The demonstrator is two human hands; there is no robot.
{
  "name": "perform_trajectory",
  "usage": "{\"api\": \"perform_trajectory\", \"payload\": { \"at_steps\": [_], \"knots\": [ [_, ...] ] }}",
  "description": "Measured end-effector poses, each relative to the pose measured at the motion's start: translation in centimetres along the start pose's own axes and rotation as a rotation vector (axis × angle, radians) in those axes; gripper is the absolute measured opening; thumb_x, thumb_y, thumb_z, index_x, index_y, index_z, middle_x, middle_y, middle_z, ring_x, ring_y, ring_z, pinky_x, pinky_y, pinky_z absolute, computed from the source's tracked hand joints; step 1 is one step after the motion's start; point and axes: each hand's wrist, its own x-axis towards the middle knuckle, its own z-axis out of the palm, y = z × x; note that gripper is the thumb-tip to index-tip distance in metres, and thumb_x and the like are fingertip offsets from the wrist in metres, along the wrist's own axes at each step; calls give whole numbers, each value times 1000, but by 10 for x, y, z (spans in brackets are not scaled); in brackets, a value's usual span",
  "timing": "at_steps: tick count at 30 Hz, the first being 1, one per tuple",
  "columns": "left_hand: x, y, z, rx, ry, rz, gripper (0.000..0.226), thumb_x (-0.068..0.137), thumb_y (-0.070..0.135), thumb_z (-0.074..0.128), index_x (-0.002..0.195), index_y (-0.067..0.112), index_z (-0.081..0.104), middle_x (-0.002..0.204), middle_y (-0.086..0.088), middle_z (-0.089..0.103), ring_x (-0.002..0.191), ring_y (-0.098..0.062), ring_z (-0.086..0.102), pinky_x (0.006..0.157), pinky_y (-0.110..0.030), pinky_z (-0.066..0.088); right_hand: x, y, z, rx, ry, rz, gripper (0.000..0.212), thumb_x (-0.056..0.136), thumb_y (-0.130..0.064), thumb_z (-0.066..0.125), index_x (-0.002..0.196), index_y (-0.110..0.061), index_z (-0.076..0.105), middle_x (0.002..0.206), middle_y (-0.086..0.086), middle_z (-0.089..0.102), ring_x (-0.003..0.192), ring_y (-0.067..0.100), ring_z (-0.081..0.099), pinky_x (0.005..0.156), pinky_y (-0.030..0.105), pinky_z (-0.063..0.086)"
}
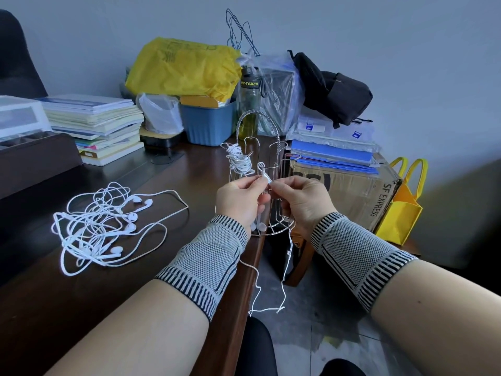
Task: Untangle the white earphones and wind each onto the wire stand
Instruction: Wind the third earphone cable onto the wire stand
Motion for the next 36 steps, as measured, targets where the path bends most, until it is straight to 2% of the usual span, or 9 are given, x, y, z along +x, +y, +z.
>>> {"api": "perform_trajectory", "payload": {
  "at_steps": [3,6,13,18,22,25,30,34,36],
  "knots": [
    [-3,2,1,-11,4,-11,8,87,24,73,95,24,74,62,8,66,49,-1,59,41,-18,44,3,0,-1,-32,0,10,15,87,-9,69,72,-10,67,55,-4,65,42,5,45,42,19,38],
    [-4,2,3,-15,5,-11,12,87,24,73,99,23,74,62,6,63,47,-2,55,38,-16,39,3,1,-2,-42,2,11,15,85,-11,71,72,-9,66,55,-4,65,43,6,45,43,20,38],
    [-3,-1,5,-67,-10,1,12,87,19,73,100,20,73,69,7,69,56,0,63,54,-18,51,4,4,-2,-16,-6,24,22,80,-16,76,66,-9,61,51,-3,61,43,8,42,42,21,36],
    [-2,-1,5,-71,-15,-9,16,87,19,74,102,17,74,61,9,67,51,0,59,50,-18,48,5,4,-3,-47,-22,2,23,81,-13,76,65,-9,60,49,-4,60,42,7,43,42,20,36],
    [-2,-2,5,-83,-34,-2,7,88,19,72,95,18,74,72,7,72,52,0,61,52,-18,50,4,4,-12,-73,-73,32,13,83,-3,71,71,-7,67,53,-1,62,45,9,43,44,21,36],
    [0,-2,5,-81,-33,17,6,90,18,71,96,19,72,63,11,69,53,-1,63,54,-18,52,2,8,-27,-126,-67,86,8,82,0,70,76,-5,71,61,5,65,46,10,44,48,24,36],
    [-2,-4,6,-15,-37,70,13,93,20,67,105,16,70,75,8,69,56,-2,66,55,-20,55,4,9,-41,-403,-47,77,10,84,-17,73,78,-9,72,69,6,66,47,10,47,47,24,41],
    [-5,-3,5,64,-30,118,9,95,21,64,99,15,70,77,6,69,54,-2,66,51,-18,53,2,-3,-32,-808,-104,-38,18,90,-26,66,74,-16,68,58,-4,57,44,5,44,45,16,39],
    [-5,-3,5,108,-27,140,10,96,20,62,94,15,70,77,5,69,52,-1,64,47,-17,50,1,-5,-30,-881,-134,-58,20,91,-27,64,73,-18,65,56,-7,53,45,3,43,46,15,36]
  ]
}}
